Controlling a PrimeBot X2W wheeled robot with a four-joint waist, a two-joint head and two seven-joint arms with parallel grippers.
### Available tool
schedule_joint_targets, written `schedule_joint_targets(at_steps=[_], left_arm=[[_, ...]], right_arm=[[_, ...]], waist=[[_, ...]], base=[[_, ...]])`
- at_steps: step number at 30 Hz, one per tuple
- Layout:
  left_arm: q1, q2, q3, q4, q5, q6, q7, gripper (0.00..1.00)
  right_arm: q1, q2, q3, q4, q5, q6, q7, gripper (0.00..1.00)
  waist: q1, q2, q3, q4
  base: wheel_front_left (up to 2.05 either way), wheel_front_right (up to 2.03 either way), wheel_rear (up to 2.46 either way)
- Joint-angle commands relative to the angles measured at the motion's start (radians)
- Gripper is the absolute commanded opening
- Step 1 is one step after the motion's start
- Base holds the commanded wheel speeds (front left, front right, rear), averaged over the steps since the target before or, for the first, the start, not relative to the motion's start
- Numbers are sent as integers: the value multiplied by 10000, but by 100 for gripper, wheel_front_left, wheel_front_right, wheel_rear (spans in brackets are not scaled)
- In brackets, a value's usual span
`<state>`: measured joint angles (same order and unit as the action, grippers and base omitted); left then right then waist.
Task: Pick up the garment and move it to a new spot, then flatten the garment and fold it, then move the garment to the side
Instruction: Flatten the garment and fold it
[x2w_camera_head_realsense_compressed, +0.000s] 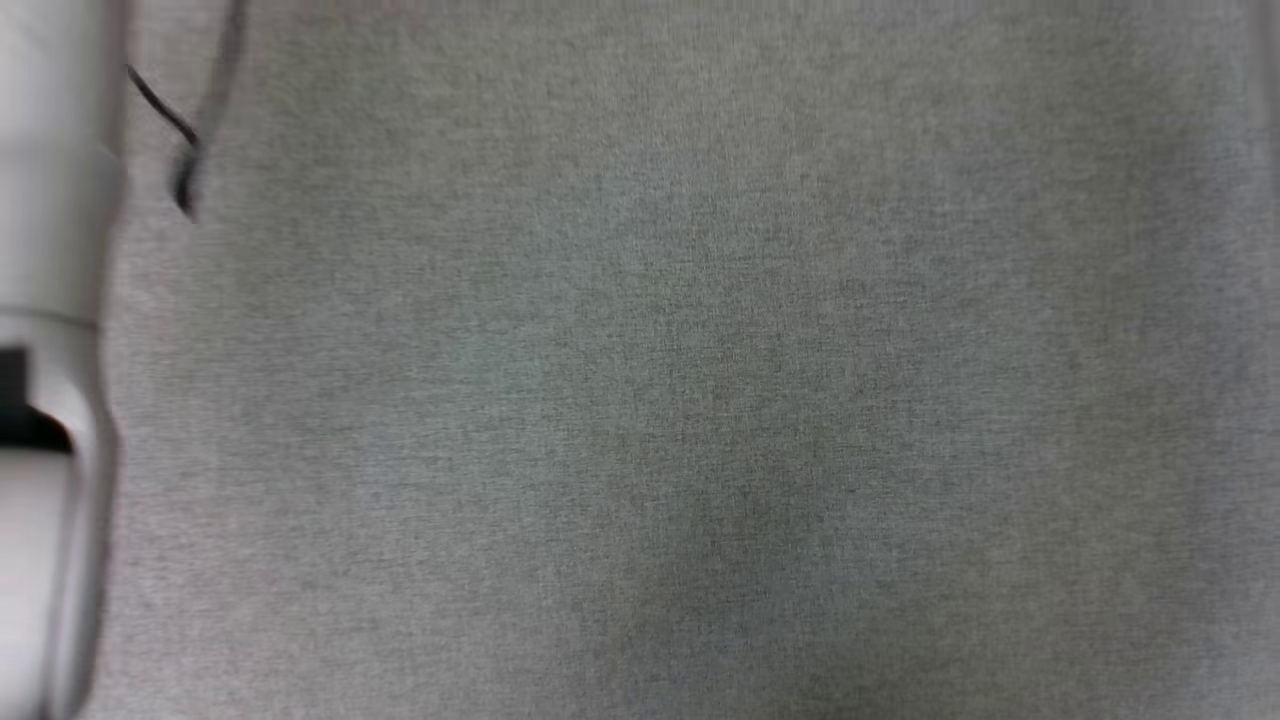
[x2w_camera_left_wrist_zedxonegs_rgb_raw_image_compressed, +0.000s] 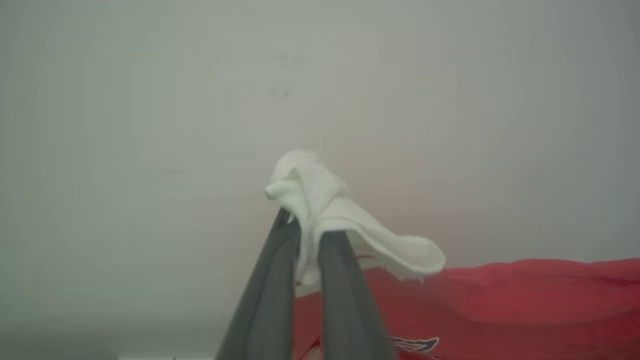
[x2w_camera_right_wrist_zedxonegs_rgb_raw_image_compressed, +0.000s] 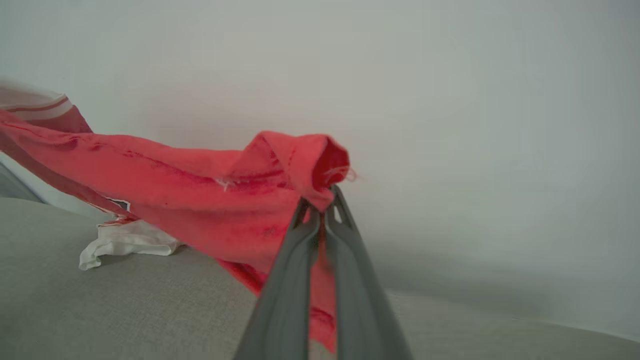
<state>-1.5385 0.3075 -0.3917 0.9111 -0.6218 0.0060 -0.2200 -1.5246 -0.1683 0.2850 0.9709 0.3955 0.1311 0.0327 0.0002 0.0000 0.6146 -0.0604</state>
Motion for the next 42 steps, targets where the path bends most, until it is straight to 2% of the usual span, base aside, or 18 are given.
schedule_joint_targets(at_steps=[1,8,11,17,22,28,33,38,42], left_arm=[[384,3,7,95,-97,-68,-65,0],[3081,-116,379,-93,-564,-410,-408,0],[4660,-11,662,-720,-681,-355,-453,0],[8189,174,1324,-3002,-535,161,-467,0],[11006,414,1690,-5066,-595,852,-465,0],[13810,721,1990,-7664,-897,1845,174,0],[15474,1079,2102,-9663,-881,2737,949,0],[16601,1463,2250,-11435,-857,3461,1659,0],[17045,1749,2262,-12661,-873,3798,2306,0]], right_arm=[[264,-68,112,31,106,-7,-94,0],[2596,-426,1107,-209,949,-7,-812,0],[3761,-591,1497,-488,1297,-7,-1103,0],[6053,-1108,2008,-1405,1811,-9,-1534,0],[7915,-1582,2011,-2505,2189,-12,-1614,0],[10357,-1902,1285,-4152,2141,-15,-1561,0],[12384,-1878,64,-5848,1731,-16,-998,0],[14454,-1337,-1521,-8030,916,-20,340,0],[15856,-518,-2618,-10147,170,-16,2114,0]], waist=[[-2,0,-286,73],[-2,0,-1572,233],[-2,0,-2161,259],[-2,0,-3254,350],[-2,0,-3938,401],[-2,0,-4684,516],[-2,0,-5149,585],[-2,0,-5380,627],[-2,0,-5306,627]], base=[[0,0,0],[0,0,0],[0,0,0],[0,0,0],[0,0,0],[0,0,0],[0,0,0],[0,0,0],[0,0,0]])
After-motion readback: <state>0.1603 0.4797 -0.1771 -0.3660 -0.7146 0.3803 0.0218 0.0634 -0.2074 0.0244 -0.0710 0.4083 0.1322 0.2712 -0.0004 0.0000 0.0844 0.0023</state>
